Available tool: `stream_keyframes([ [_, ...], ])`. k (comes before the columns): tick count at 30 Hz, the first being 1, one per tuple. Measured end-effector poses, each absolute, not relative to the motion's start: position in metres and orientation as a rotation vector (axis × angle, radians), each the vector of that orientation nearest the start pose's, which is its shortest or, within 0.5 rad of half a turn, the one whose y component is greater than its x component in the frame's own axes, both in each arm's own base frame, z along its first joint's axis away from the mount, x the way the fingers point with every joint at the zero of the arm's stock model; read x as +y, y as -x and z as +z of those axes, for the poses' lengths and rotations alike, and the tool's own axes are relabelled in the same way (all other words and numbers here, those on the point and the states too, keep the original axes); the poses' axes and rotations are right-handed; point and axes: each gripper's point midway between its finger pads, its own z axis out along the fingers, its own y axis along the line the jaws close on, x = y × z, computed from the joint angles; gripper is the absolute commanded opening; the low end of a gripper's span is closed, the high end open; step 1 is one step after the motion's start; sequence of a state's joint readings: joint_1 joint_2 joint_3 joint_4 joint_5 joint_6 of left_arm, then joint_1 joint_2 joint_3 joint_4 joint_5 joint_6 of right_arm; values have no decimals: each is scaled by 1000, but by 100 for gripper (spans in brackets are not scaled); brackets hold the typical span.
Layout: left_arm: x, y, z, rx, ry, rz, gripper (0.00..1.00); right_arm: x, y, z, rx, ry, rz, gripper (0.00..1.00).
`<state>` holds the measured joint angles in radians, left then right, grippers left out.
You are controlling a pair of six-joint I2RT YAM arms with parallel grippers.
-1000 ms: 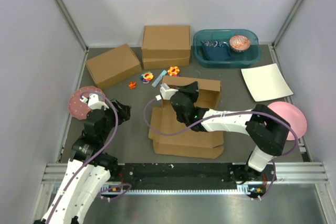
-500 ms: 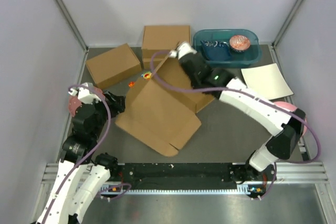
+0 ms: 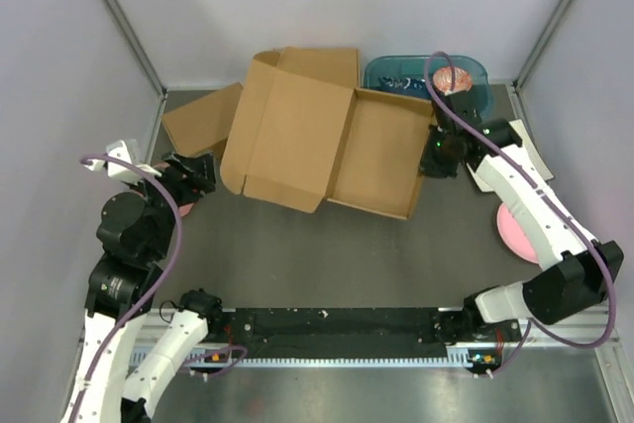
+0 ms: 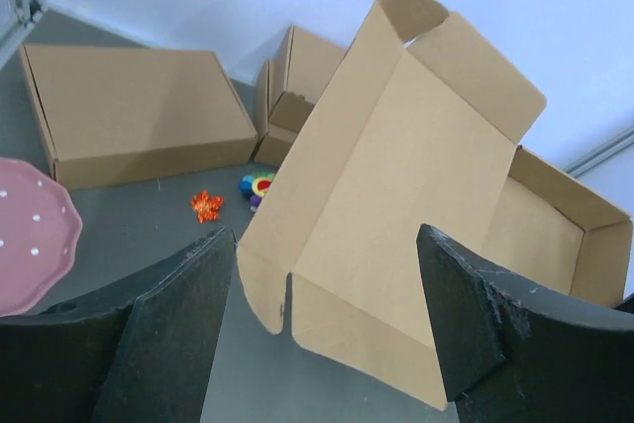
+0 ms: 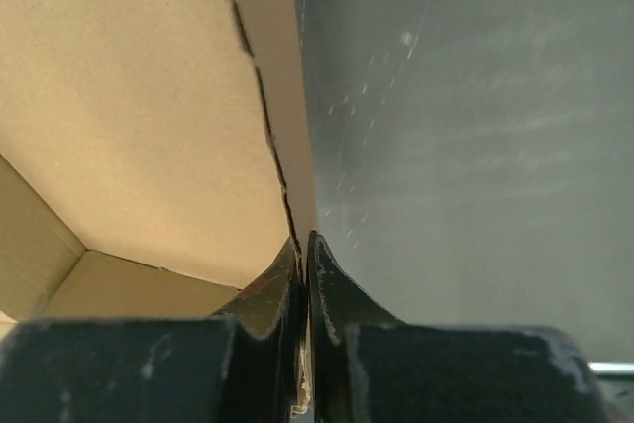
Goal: Fold the paper box
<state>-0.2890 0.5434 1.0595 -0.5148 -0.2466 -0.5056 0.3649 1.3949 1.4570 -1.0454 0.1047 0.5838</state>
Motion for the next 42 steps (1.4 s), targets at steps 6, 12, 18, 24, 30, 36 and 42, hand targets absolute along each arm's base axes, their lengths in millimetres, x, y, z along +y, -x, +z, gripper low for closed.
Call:
stream_keyframes([
  [6, -49, -232, 349, 1630, 376, -435, 79, 132, -253, 176, 2589, -805, 368, 0],
  [12, -57, -233, 328, 1676, 384, -474, 79, 166, -208, 141, 2475, -1164, 508, 0],
  [18, -66, -234, 307, 1727, 377, -510, 78, 219, -206, 110, 2494, -1289, 476, 0],
  [24, -68, -230, 298, 1741, 379, -531, 78, 289, -220, 88, 2463, -1349, 512, 0],
  [30, -65, -226, 297, 1738, 380, -521, 78, 354, -226, 69, 2494, -1372, 600, 50],
  [36, -64, -226, 295, 1746, 380, -510, 78, 365, -217, 74, 2533, -1191, 630, 75],
  [42, -64, -227, 294, 1753, 364, -498, 79, 330, -206, 115, 2498, -807, 636, 75],
])
